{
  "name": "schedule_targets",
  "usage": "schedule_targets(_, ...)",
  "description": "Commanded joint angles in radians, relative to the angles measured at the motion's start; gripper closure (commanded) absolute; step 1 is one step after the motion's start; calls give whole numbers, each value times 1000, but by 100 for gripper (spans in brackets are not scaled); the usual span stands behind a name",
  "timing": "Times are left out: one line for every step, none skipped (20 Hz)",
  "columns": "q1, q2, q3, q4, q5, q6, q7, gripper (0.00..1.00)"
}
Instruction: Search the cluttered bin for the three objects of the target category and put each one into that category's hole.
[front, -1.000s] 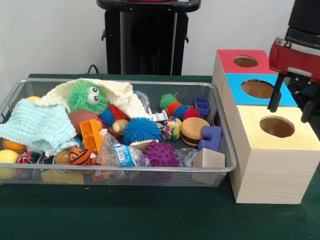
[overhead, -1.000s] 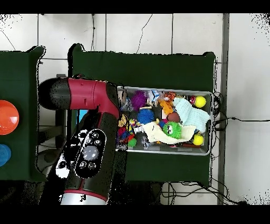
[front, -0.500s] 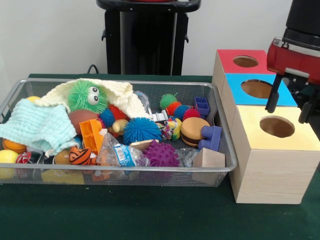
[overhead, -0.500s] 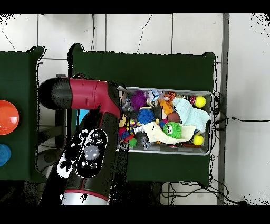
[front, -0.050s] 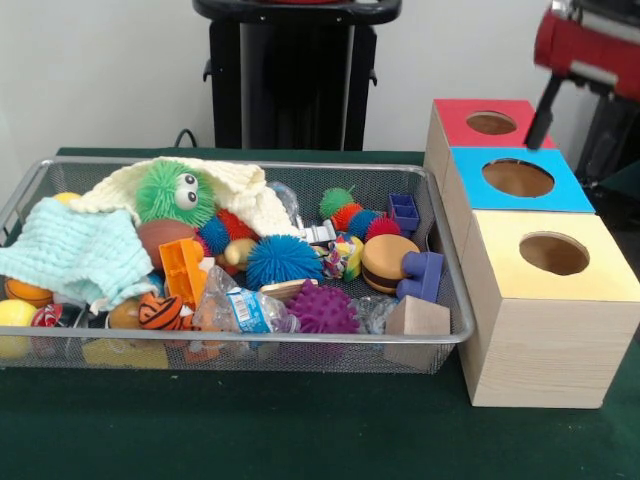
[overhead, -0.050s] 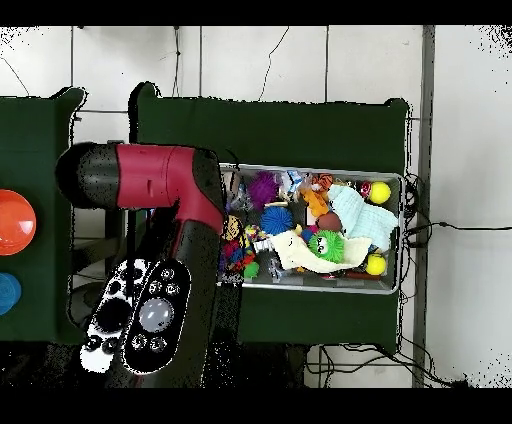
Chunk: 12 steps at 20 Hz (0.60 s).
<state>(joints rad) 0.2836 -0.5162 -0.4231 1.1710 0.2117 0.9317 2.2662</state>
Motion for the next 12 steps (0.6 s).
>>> schedule_targets(-107,-145,67,38,-98,84,-208,0)
schedule_targets(-121,-166,82,57,-102,88,-230,0)
schedule_targets(-133,-187,94,77,-105,89,-246,0)
schedule_targets(-144,-204,100,94,-115,72,-258,0)
schedule_targets(-158,-214,114,114,-121,45,-277,0)
schedule_targets(-177,-218,131,128,-128,21,-297,0)
schedule_targets(-200,-220,156,144,-135,-13,-321,0)
schedule_targets(-226,-219,181,156,-140,-35,-345,0)
schedule_targets(-249,-220,204,177,-146,-62,-364,0)
schedule_targets(-272,-224,228,207,-157,-112,-381,0)
schedule_targets(-294,-229,254,237,-172,-168,-393,0)
schedule_targets(-313,-234,276,269,-187,-222,-401,0)
